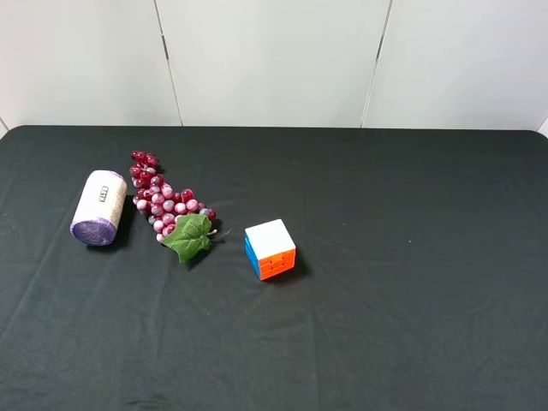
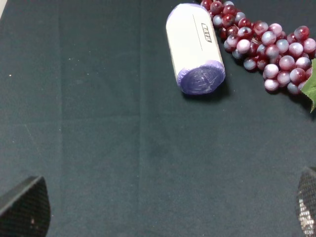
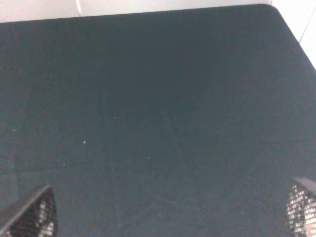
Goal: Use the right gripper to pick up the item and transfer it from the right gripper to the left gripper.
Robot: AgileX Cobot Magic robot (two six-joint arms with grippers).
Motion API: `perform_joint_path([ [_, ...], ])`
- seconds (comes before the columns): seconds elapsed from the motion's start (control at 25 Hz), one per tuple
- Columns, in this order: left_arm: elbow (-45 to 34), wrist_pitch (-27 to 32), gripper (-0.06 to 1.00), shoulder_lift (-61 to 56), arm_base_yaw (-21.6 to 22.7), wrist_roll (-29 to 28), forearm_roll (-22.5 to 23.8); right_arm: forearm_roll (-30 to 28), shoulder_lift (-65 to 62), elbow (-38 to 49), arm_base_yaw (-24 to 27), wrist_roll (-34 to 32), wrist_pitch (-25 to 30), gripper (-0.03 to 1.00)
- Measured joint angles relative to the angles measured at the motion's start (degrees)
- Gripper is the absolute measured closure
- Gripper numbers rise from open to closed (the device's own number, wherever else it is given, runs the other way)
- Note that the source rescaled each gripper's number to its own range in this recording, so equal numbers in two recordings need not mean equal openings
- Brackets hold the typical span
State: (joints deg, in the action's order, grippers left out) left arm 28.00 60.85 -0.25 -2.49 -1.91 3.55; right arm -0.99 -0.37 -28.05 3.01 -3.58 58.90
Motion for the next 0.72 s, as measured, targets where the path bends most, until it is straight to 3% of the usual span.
perform_joint_path([
  [0.72, 0.0, 0.0, -0.05, 0.0, 0.0, 0.0, 0.0, 0.0, 0.0, 0.0, 0.2, 0.0, 0.0, -0.03],
])
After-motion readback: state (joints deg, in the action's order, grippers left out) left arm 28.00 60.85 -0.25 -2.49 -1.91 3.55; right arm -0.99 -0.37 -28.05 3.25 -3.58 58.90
